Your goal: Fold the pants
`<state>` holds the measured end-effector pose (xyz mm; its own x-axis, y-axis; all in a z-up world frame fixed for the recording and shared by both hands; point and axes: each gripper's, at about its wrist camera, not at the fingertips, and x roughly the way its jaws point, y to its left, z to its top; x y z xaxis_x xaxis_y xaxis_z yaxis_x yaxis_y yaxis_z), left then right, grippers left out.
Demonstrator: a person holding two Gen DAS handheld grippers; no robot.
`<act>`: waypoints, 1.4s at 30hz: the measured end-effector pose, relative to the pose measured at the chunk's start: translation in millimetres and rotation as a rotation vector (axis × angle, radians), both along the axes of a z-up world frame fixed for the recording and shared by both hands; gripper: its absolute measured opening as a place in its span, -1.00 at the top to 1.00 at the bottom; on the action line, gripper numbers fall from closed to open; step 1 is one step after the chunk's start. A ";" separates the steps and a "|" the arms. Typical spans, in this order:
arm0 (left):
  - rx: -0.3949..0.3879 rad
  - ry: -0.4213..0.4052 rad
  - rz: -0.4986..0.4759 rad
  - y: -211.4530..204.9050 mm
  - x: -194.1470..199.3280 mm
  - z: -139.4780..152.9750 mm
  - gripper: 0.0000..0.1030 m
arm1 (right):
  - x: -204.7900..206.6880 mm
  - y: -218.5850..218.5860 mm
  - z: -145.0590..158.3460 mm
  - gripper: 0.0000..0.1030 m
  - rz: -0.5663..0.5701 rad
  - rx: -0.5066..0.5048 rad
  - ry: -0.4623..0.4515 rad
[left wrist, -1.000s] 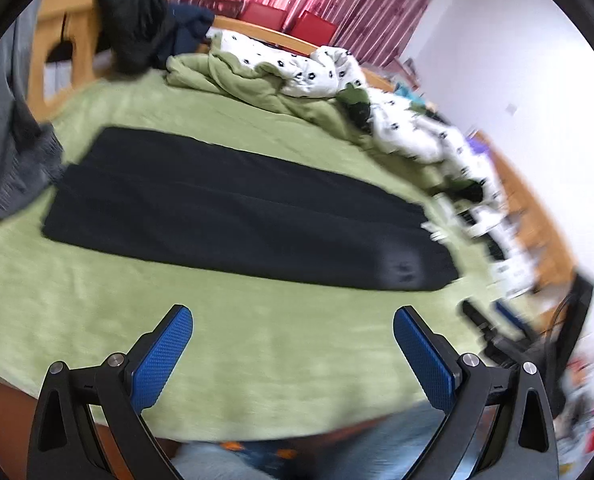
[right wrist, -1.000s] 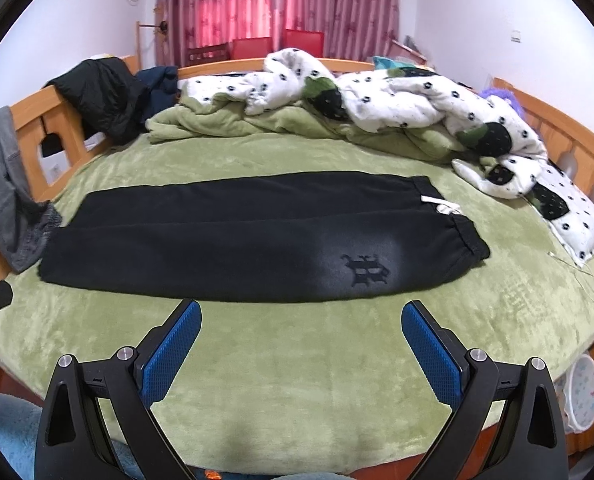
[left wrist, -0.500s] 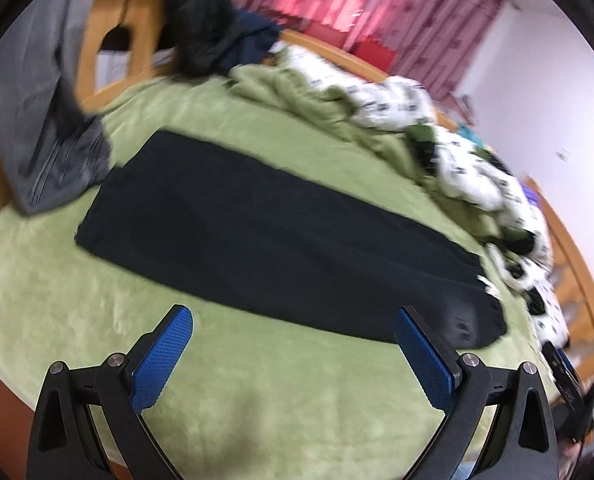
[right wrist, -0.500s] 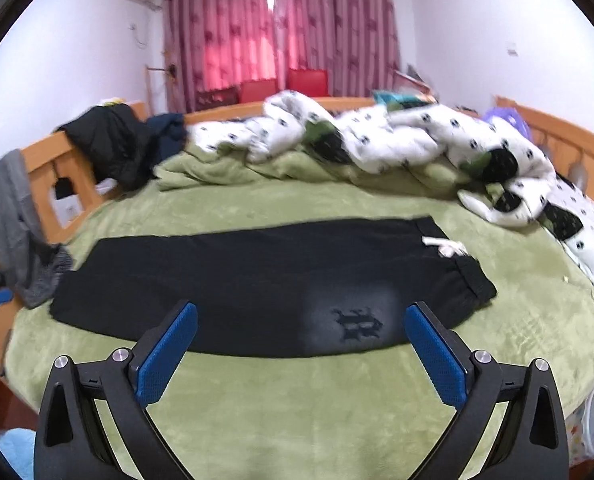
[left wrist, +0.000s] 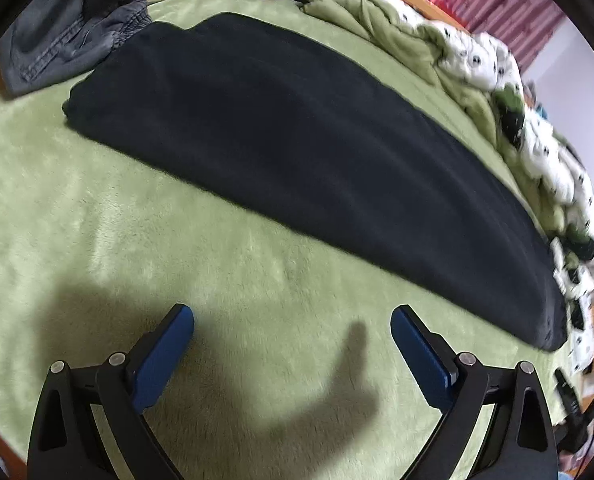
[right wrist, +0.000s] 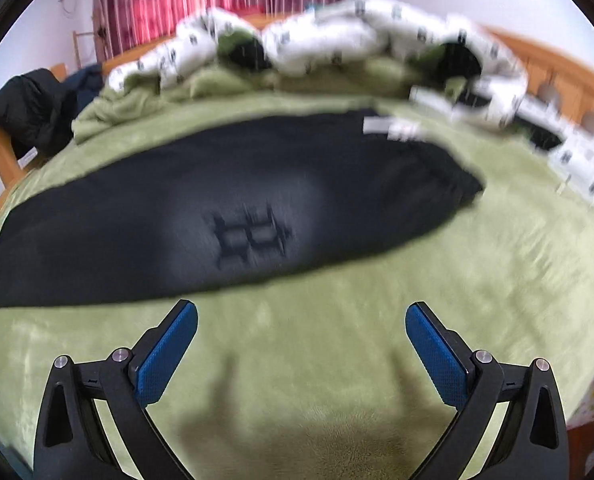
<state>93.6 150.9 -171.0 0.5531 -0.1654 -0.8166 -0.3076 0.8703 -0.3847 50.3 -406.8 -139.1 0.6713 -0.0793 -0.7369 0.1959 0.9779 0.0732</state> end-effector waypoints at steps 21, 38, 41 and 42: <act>-0.143 -0.093 0.105 34.2 51.1 -20.2 0.57 | 69.6 -47.7 -40.1 -0.13 -0.143 0.426 -0.027; -0.083 -0.274 0.065 34.2 96.1 66.6 0.79 | 110.2 -44.6 33.3 0.73 -0.115 0.351 -0.179; 0.000 -0.286 0.048 25.4 129.3 76.6 0.79 | 131.6 -40.2 42.2 0.73 -0.076 0.310 -0.197; 0.028 -0.291 0.044 22.3 138.9 78.3 0.79 | 139.6 -37.7 44.6 0.73 -0.064 0.293 -0.203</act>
